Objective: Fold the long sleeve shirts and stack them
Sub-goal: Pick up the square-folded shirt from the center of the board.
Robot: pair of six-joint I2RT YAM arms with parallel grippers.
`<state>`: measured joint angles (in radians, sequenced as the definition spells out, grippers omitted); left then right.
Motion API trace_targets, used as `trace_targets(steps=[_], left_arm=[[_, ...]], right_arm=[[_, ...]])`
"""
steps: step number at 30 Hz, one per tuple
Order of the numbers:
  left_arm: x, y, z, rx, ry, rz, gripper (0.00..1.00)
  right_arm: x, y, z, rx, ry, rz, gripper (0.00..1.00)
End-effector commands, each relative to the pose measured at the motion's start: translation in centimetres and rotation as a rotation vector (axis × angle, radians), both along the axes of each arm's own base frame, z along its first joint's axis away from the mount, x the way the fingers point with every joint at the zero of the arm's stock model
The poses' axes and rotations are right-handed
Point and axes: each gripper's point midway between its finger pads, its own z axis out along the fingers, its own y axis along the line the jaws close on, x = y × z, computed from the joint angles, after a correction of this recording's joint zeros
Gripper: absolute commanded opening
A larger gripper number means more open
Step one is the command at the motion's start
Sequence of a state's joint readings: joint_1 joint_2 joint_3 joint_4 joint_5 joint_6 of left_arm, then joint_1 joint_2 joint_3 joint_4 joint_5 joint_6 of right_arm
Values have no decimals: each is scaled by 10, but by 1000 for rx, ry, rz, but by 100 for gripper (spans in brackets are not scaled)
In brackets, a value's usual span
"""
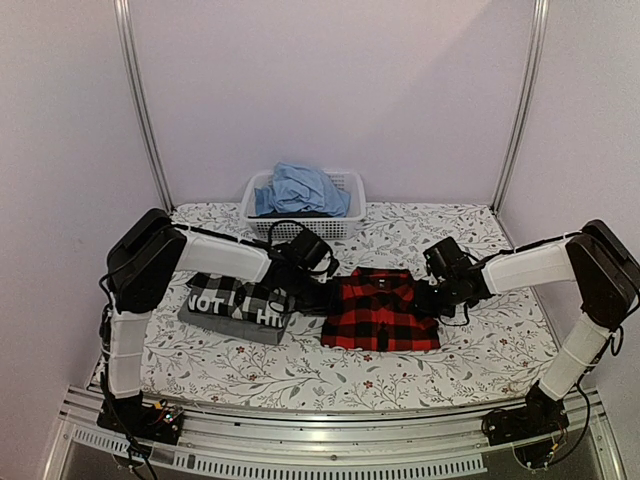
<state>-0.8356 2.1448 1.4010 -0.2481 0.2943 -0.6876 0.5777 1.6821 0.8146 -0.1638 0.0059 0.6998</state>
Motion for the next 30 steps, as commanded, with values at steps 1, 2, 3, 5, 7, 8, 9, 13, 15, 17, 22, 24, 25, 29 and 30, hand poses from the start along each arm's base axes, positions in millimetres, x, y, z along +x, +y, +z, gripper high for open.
trace_targets(steps=[1, 2, 3, 5, 7, 8, 9, 13, 15, 17, 22, 24, 25, 29, 30], left_arm=[[-3, -8, 21, -15, -33, -18, 0], [-1, -8, 27, -21, -45, -17, 0], [0, -9, 34, -26, -56, -18, 0], [2, -9, 47, -36, -79, -22, 0], [4, -8, 57, -37, -93, -25, 0], [5, -8, 62, -36, -99, -28, 0], [4, -8, 66, -36, -104, -32, 0], [6, -2, 86, -25, -140, -37, 0], [6, 2, 97, -24, -153, -39, 0], [6, 6, 108, -24, -166, -40, 0], [6, 28, 139, -14, -208, -26, 0], [8, 43, 150, -8, -223, -10, 0], [9, 52, 155, 0, -229, -3, 0], [15, 95, 169, 35, -245, 45, 0], [17, 107, 172, 45, -247, 62, 0]], right_arm=[[-11, 15, 9, 65, 20, 44, 0], [-10, 18, 16, 80, 8, 44, 0], [-10, 19, 22, 89, -3, 45, 0], [-7, 22, 39, 113, -39, 45, 0], [-5, 22, 51, 118, -60, 40, 0], [-5, 23, 55, 118, -65, 41, 0], [-4, 24, 59, 121, -71, 43, 0], [-4, 36, 77, 147, -99, 60, 0], [-4, 43, 88, 162, -113, 68, 0], [-3, 51, 101, 178, -131, 78, 0], [3, 82, 139, 236, -188, 110, 0], [4, 101, 152, 269, -206, 132, 0], [4, 111, 159, 287, -215, 145, 0], [8, 154, 175, 359, -231, 181, 0], [9, 165, 181, 383, -242, 193, 0]])
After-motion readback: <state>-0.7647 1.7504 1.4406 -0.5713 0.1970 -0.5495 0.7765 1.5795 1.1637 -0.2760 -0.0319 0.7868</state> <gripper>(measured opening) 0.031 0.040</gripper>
